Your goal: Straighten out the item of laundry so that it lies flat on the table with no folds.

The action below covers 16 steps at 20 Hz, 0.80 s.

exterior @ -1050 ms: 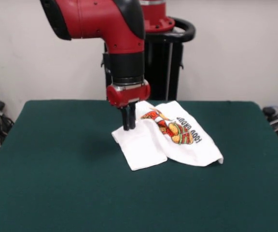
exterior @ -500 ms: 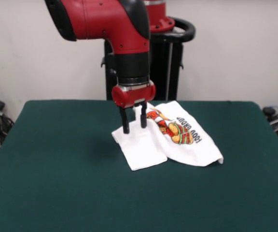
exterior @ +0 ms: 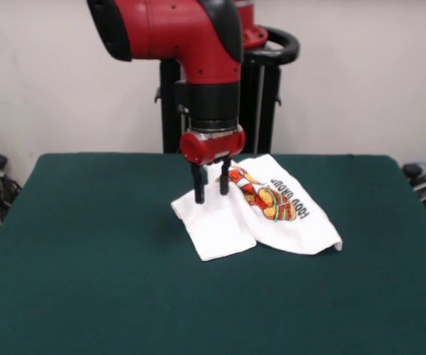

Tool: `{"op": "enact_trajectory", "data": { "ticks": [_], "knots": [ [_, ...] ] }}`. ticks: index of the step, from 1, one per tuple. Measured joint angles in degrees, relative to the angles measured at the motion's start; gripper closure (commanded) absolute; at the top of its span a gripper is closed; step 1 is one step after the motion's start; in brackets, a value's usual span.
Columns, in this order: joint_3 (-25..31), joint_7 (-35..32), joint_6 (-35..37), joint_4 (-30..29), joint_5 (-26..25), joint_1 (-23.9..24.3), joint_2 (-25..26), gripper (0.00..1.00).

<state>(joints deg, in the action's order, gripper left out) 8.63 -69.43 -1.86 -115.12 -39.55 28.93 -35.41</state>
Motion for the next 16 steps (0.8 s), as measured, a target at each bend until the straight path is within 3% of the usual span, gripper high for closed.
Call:
{"op": "enact_trajectory", "data": {
  "ticks": [7, 16],
  "knots": [
    [-6.8, 0.0, -0.01, 2.61, 0.02, -5.57, 2.7, 0.0],
    [-8.79, 0.0, -0.01, 4.56, 0.02, -4.34, 6.13, 0.0]
  ]
}}
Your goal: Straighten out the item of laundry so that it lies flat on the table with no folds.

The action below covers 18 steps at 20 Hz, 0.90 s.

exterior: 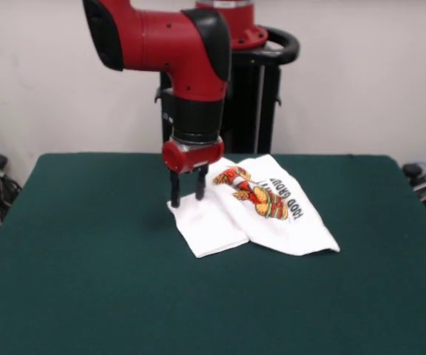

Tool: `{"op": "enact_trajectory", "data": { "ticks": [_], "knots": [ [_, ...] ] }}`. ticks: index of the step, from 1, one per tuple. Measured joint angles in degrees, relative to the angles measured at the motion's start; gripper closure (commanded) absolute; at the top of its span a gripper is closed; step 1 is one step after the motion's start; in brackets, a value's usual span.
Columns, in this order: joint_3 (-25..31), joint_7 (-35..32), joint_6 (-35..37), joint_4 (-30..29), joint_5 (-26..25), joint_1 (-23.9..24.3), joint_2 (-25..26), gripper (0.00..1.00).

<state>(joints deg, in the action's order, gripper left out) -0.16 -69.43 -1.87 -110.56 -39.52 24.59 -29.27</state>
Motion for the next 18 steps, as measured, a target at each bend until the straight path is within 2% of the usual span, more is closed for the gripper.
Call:
{"op": "enact_trajectory", "data": {
  "ticks": [5, 6, 18],
  "knots": [
    [0.07, 0.0, -0.05, 1.4, 0.01, 2.67, 3.35, 0.0],
    [0.93, 0.0, -0.06, 1.16, 0.01, 4.17, 3.7, 1.0],
    [5.07, 0.0, -0.07, -0.52, -0.54, 9.63, 3.46, 1.0]
  ]
}}
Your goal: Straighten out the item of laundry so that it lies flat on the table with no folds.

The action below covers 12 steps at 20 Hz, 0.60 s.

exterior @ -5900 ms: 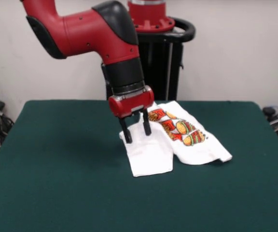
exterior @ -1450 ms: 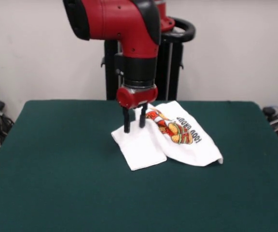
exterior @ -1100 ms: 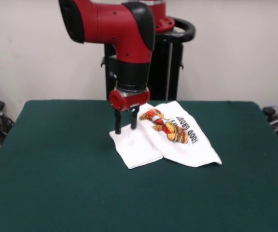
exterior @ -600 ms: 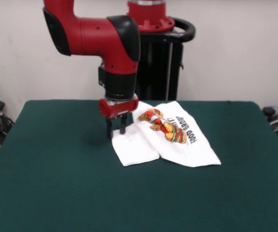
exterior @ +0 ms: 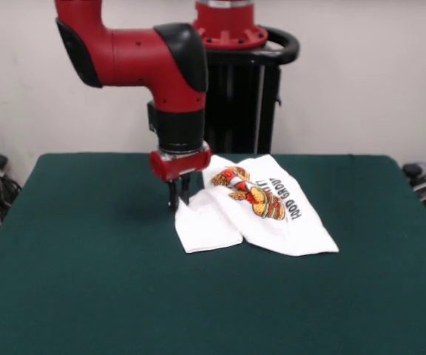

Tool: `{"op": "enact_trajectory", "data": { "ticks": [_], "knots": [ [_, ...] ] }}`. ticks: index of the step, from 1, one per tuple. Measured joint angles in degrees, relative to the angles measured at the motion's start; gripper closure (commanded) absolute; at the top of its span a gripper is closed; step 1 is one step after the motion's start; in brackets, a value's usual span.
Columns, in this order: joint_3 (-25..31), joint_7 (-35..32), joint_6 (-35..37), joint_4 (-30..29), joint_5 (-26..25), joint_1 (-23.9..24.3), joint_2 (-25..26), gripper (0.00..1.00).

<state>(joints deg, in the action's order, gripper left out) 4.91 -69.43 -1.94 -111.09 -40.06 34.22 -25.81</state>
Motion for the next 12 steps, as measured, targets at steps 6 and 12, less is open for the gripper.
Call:
{"op": "enact_trajectory", "data": {
  "ticks": [6, 12],
  "knots": [
    [1.03, 0.0, 0.01, -0.48, -0.12, 1.38, -0.37, 1.0],
    [3.6, 0.0, 0.0, -1.43, -1.05, 4.57, -2.21, 1.0]
  ]
}}
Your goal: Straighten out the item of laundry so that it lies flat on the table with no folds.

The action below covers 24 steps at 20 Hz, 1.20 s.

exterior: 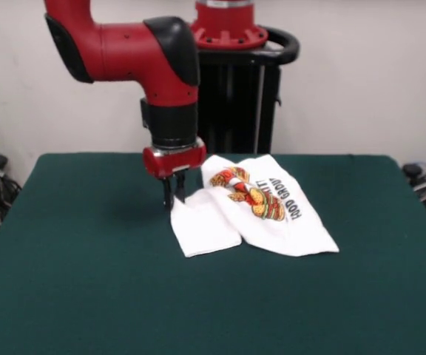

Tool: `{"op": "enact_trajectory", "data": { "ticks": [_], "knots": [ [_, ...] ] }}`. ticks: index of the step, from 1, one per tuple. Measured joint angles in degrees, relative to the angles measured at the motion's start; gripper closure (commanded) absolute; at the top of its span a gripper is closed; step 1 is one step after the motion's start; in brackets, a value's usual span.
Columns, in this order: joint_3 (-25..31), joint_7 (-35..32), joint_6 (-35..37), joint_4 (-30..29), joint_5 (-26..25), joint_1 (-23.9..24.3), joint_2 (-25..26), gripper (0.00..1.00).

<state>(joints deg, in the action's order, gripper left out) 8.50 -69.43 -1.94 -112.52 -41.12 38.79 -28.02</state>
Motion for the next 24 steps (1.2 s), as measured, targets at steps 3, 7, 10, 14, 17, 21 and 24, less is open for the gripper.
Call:
{"op": "enact_trajectory", "data": {
  "ticks": [3, 7, 10, 14, 17, 21, 24],
  "knots": [
    [0.74, 0.0, -0.52, -0.12, -1.52, 1.94, -1.95, 1.0],
    [0.74, 0.0, -1.17, -0.14, -2.19, 2.39, -3.71, 1.0],
    [0.74, 0.0, -1.46, -0.14, -2.45, 2.4, -4.89, 1.0],
    [0.74, 0.0, -1.81, -0.15, -2.66, 2.29, -6.95, 1.0],
    [0.74, 0.0, -1.93, -0.16, -2.66, 2.16, -7.66, 1.0],
    [0.73, 0.0, -1.94, -0.17, -2.81, 2.06, -8.82, 1.0],
    [0.73, 0.0, -1.94, -0.17, -3.36, 2.32, -9.92, 1.0]
  ]
}}
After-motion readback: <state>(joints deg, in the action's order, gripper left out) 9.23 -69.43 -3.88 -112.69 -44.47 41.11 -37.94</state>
